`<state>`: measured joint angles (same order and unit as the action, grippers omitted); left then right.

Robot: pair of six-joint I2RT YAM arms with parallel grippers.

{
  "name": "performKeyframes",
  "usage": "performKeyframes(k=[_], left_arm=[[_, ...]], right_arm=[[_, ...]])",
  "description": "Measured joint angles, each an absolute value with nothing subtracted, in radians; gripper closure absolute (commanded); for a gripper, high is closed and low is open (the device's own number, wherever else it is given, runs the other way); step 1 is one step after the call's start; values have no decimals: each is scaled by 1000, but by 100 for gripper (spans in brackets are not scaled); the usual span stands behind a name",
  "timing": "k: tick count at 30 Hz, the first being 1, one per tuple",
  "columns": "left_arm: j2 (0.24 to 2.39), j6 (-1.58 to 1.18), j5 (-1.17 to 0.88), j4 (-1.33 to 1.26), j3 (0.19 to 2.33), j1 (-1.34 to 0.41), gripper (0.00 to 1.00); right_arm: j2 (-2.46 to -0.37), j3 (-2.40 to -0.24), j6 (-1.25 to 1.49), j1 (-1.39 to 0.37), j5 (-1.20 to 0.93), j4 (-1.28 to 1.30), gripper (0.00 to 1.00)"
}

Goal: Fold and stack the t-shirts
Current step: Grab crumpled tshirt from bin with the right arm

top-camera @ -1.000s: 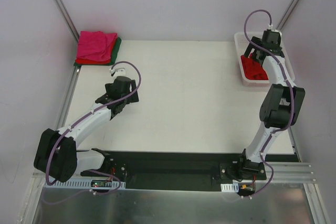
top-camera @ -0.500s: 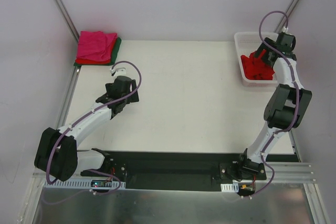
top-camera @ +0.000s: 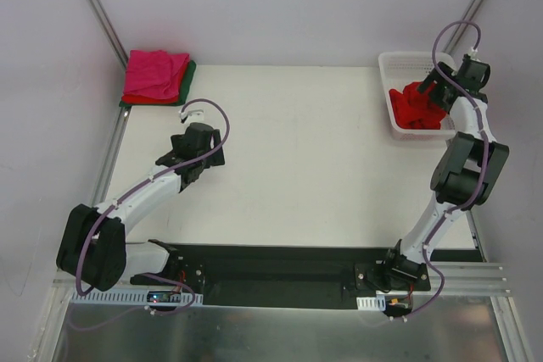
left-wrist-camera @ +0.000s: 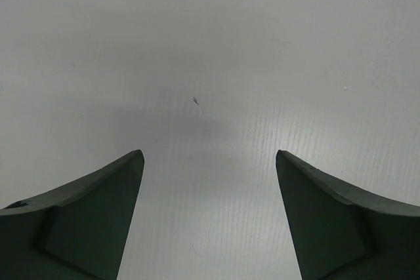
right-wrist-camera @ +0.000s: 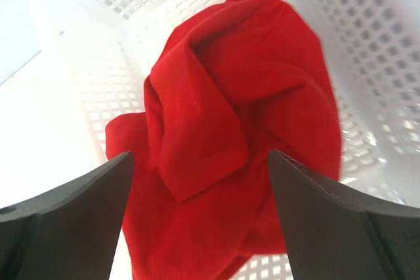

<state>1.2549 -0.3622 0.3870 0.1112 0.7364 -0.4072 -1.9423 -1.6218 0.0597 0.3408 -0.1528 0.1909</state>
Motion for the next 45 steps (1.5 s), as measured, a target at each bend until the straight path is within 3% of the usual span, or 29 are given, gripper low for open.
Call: performKeyframes(k=[5,11,14,15,20,45], left_arm=[[1260,-357,389,111,737,-407,18],[1284,-355,402,111,739,-407,18],[1300,-354,402,111,745,-407,18],[1303,-354,402,111,747,-407,18],[1311,-354,402,110,751,-407,18],[1299,-354,393,110,751,-407,19]], right_arm=[[-2010,-1640,71,341,-220,180,21],[-2047,-1651,72,341,-254,178,35],[-2048,-1662,69,341,-263,177,54],[-2048,-1666,68,341,-267,175,67],[-2048,-1674,70,341,-271,168,98],[-1797,-1598,86,335,-248,108,99]])
